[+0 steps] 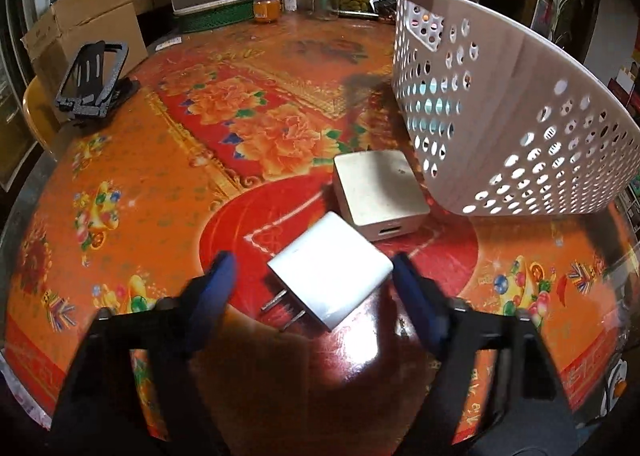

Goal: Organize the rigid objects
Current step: 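Grasp the white two-prong plug charger with the left gripper, then carry the white plug charger into the basket and open the left gripper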

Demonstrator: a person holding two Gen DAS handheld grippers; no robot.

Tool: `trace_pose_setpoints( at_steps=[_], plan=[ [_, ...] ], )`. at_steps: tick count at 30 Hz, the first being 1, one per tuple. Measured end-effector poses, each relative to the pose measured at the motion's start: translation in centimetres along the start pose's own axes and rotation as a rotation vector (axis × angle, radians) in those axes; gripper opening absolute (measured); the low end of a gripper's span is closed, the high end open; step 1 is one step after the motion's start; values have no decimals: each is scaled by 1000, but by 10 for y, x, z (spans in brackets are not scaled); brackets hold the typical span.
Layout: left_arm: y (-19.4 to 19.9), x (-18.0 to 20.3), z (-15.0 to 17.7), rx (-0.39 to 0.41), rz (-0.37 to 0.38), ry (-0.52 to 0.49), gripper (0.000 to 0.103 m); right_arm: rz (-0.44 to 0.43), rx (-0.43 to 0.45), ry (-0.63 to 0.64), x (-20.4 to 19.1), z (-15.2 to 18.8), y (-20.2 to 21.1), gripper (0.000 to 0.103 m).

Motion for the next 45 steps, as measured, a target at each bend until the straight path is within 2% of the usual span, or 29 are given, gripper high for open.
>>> trace_pose_setpoints(
  at_steps=[2, 5, 10, 18, 26, 35, 45],
  plan=[
    [0, 0, 0, 12, 0, -10, 56, 0, 0, -1, 0, 0, 0, 36],
    [1, 2, 1, 22, 2, -22, 56, 0, 0, 0, 0, 0, 0, 36],
    [19, -5, -5, 92, -31, -13, 56, 0, -1, 0, 0, 0, 0, 36],
    [39, -31, -28, 135, -95, -6, 56, 1, -1, -1, 0, 0, 0, 36],
    [64, -36, -55, 180, -110, -13, 56, 0, -1, 1, 0, 0, 0, 35],
    [106, -18, -106, 265, -145, -63, 56, 0, -2, 1, 0, 0, 0, 36],
    [125, 20, -157, 292, -85, -93, 56, 1, -1, 1, 0, 0, -1, 36]
  ],
)
Point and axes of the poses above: each gripper's, at about its wrist camera, not at the fingertips, and y roughly against the way its jaws point, x to its right, z to its underside, the point moved 3 cm from there along -y, roughly the way its jaws point, and after that the axes turned 2 degrees about z, right-handed, at the moved point
